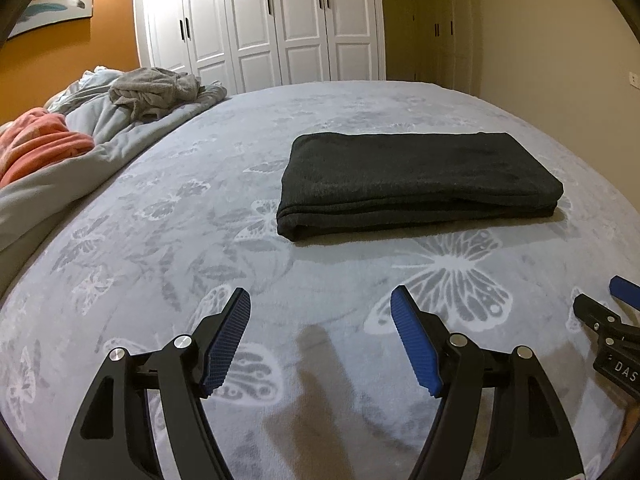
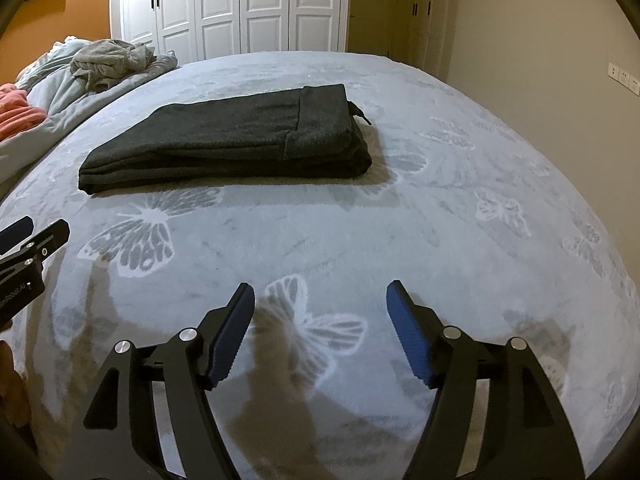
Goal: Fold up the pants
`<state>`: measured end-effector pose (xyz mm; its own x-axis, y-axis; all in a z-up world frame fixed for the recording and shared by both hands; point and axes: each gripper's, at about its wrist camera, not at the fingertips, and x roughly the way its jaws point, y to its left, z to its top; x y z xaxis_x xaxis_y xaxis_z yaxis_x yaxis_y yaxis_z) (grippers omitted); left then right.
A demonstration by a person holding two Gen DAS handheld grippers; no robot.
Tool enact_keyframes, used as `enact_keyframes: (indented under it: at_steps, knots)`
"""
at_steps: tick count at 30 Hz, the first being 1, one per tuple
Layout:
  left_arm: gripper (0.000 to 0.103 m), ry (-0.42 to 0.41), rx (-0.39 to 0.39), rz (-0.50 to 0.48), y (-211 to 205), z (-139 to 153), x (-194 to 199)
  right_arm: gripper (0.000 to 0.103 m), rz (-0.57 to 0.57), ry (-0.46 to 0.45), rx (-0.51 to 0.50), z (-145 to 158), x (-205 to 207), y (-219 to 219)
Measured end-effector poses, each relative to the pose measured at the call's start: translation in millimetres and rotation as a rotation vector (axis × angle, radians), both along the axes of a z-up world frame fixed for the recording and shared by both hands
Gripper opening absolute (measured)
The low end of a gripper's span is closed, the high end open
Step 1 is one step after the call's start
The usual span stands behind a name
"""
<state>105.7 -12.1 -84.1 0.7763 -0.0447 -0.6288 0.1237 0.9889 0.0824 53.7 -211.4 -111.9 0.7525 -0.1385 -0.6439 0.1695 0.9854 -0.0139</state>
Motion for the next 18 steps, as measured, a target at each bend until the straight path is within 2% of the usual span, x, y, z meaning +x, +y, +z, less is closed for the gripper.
enact_keyframes:
  at_steps: [18]
  knots:
    - [0.071, -0.021, 0.021, -0.013, -4.6, 2.1, -2.5, 0.067, 0.006, -0.001, 0.000, 0.3, -0.8, 2.5]
